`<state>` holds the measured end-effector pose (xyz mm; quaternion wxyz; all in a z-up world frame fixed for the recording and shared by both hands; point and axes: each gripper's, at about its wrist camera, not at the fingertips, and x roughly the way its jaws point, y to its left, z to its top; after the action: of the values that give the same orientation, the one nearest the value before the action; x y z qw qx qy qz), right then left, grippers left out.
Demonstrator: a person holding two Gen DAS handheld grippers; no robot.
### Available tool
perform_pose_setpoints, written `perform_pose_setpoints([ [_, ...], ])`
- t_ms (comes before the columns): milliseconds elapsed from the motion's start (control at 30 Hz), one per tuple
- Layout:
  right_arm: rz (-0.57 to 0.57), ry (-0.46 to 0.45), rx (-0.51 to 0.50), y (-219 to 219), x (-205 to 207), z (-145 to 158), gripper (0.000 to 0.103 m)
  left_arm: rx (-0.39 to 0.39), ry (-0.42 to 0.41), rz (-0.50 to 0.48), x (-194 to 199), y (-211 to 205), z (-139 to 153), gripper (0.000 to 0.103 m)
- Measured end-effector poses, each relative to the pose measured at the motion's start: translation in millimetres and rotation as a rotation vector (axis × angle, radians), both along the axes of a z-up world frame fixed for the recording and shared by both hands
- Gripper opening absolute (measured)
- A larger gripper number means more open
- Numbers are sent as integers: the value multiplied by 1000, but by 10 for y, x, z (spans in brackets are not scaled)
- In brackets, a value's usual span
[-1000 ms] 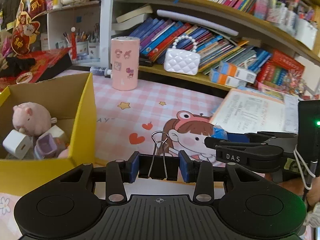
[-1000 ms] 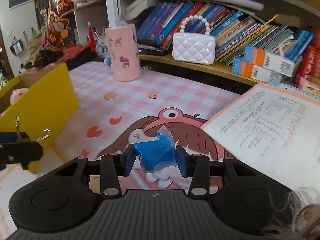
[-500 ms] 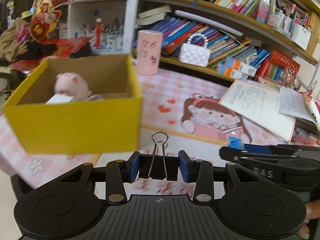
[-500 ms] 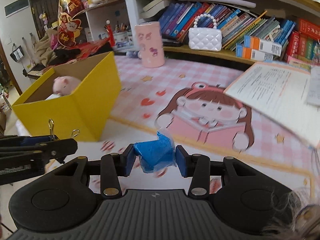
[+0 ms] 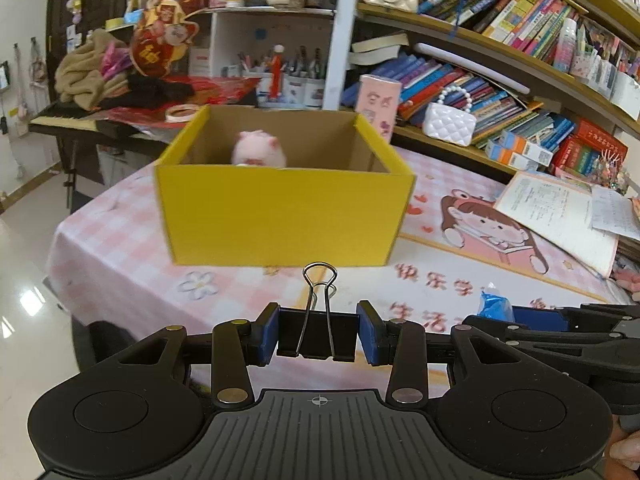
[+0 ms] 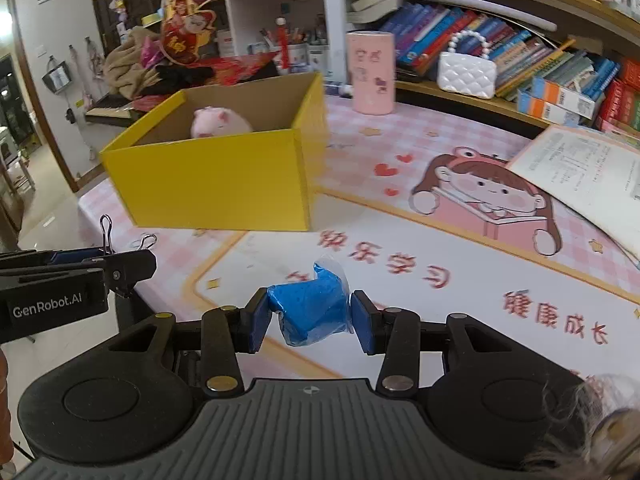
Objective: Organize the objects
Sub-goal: 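Carry the binder clip and blue item over the yellow box with both tools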
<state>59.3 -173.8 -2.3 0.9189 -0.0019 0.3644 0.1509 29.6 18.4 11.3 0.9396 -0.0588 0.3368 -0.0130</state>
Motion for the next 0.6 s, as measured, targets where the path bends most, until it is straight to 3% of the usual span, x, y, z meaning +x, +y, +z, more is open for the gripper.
perform_pose_setpoints([
  [600, -13, -23, 9, 653, -375, 40, 41, 17, -47, -11, -400, 621, 55, 39],
])
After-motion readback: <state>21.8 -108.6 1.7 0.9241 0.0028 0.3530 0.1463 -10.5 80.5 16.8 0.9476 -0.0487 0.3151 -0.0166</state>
